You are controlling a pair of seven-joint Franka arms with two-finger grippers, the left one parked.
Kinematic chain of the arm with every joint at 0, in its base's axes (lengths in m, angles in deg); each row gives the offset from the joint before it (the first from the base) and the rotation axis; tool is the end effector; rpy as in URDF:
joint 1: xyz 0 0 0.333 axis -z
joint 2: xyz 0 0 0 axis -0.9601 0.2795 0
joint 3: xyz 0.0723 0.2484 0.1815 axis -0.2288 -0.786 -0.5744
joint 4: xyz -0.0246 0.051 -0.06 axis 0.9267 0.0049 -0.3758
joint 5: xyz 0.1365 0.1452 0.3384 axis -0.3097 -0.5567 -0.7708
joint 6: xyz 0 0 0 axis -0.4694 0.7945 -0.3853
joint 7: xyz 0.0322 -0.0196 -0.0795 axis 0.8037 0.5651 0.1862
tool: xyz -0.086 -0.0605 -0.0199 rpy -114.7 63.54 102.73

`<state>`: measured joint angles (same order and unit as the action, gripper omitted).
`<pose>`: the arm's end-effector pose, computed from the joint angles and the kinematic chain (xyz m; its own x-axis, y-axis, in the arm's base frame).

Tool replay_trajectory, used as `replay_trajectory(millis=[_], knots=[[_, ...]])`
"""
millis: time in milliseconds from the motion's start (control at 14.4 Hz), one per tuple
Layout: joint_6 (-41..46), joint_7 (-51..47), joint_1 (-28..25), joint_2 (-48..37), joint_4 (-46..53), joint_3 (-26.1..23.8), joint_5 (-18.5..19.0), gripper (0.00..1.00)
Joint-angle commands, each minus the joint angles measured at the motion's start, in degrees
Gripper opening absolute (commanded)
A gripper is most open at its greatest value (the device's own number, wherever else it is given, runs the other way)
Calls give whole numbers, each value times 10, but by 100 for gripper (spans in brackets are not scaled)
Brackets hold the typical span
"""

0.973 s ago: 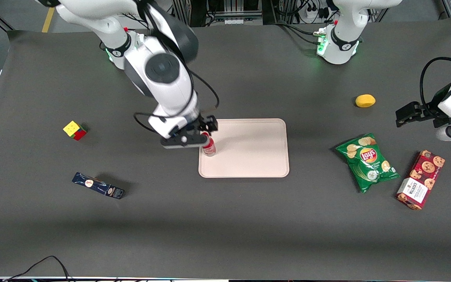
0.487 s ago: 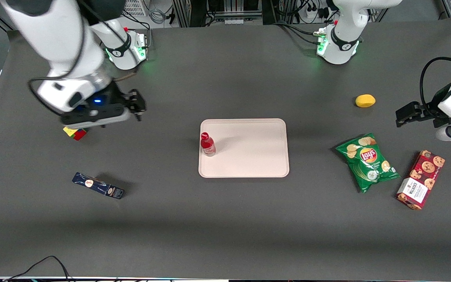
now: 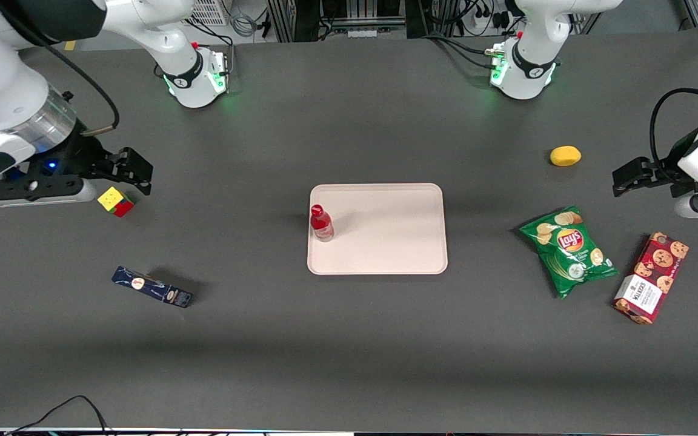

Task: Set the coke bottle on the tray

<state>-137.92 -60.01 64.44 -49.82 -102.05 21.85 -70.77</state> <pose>0.5701 0.1430 0.6275 0.9966 0.0395 0.0717 0.0381 -0.9990 0.0216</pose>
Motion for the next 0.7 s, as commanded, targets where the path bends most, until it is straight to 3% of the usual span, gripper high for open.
replay_trajectory(millis=[0, 348, 626], knots=[[-35, 16, 16, -20, -44, 9, -50, 100], [-31, 30, 32, -17, -37, 57, -45, 100], [-30, 26, 56, -17, -37, 65, -44, 100]])
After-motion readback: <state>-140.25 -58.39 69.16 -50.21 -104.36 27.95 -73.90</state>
